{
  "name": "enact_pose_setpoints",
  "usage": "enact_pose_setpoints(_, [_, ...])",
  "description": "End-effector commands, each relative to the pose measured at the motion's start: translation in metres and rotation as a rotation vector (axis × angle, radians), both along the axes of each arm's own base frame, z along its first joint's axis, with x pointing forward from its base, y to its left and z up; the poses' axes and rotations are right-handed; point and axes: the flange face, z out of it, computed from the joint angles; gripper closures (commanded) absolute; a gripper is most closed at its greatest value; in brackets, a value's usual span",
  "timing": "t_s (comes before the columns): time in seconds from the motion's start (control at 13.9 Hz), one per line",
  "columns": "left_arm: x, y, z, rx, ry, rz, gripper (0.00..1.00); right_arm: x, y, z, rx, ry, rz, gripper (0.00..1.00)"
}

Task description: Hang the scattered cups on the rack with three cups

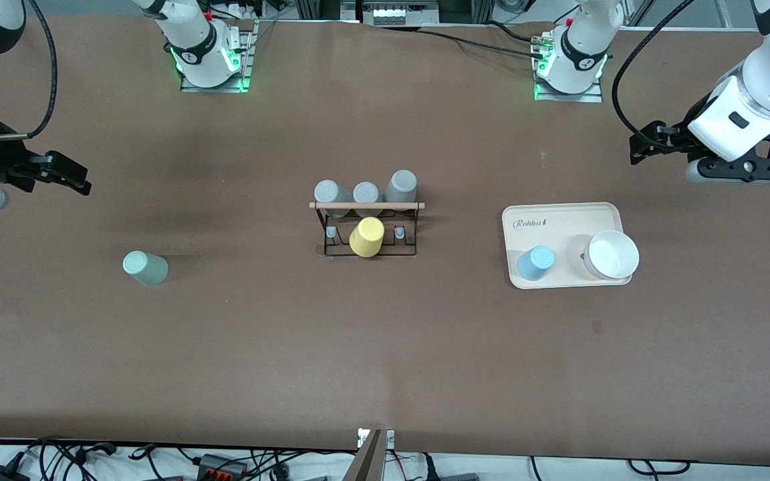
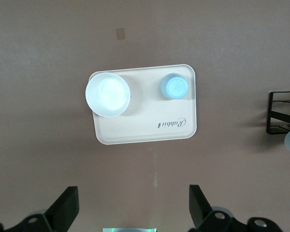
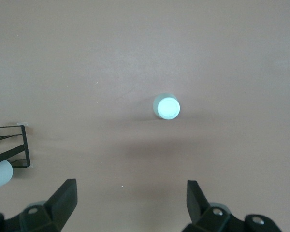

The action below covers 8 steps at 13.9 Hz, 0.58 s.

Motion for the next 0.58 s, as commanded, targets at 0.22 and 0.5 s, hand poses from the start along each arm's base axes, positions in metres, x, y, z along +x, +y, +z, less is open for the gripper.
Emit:
enact_pose_setpoints(0.22, [-0.0013,0.0019,0.0048,-0.003,-0.014,-0.004,0.00,-0.0001,0.0022,0.0072,-0.040,0.002,0.012,0.00])
enact_pose_setpoints(0.5, [-0.0013,0.0019,0.0048,-0.003,-0.014,-0.004,0.00,-0.0011,0.0017,0.0057,-0.036,0.008,0.003,0.00])
